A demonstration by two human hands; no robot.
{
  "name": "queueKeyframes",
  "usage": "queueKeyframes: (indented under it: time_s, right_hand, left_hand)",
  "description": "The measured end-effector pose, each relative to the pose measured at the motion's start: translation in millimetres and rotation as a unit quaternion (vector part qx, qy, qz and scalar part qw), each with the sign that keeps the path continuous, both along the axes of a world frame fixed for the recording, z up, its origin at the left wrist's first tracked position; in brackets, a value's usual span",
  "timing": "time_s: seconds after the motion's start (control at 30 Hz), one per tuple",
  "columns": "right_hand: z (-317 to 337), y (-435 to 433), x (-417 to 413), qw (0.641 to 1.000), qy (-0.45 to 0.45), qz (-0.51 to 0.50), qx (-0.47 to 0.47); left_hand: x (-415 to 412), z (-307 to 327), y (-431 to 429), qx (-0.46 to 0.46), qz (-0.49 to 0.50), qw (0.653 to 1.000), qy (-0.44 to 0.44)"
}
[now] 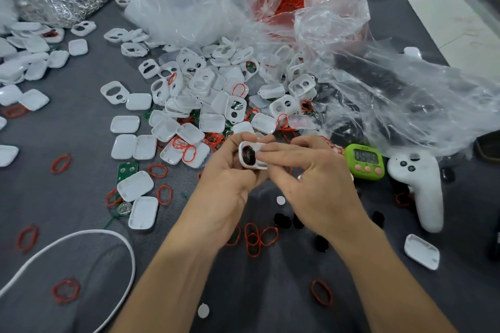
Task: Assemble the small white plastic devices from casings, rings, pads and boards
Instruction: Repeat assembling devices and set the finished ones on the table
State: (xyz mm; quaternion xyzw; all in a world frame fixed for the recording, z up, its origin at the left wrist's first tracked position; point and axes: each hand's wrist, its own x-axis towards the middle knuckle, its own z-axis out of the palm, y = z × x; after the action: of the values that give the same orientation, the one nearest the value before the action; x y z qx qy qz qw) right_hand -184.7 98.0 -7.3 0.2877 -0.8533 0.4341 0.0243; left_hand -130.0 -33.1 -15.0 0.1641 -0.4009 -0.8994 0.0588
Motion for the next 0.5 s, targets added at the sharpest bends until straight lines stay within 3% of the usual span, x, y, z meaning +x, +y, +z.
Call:
queueKeyframes:
  time_s: [0.13, 0.23, 0.33, 0.43, 0.5]
  right_hand:
    - [-14, 7, 10, 0.998, 0.044, -0.006, 0.043]
    - [-19, 9, 8, 0.998, -0.052, 0.011, 0.042]
    - [-17, 10, 5, 0.956, -0.253, 0.065, -0.131]
    - [-12, 15, -1, 0.906, -0.322, -0.002, -0.276]
    - [-11, 18, -7, 0.899, -0.328, -0.066, -0.284]
  left_hand:
    - [-2, -4, -1, 0.024, 0.008, 1.000, -0.014]
    - [-2, -8, -2, 0.014, 0.008, 0.999, -0.032]
    - [-1, -11, -1, 0.026, 0.005, 0.999, -0.040]
    - [-2, -12, -1, 0.023, 0.011, 0.999, -0.044]
    - [-1, -11, -2, 0.019, 0.009, 0.999, -0.044]
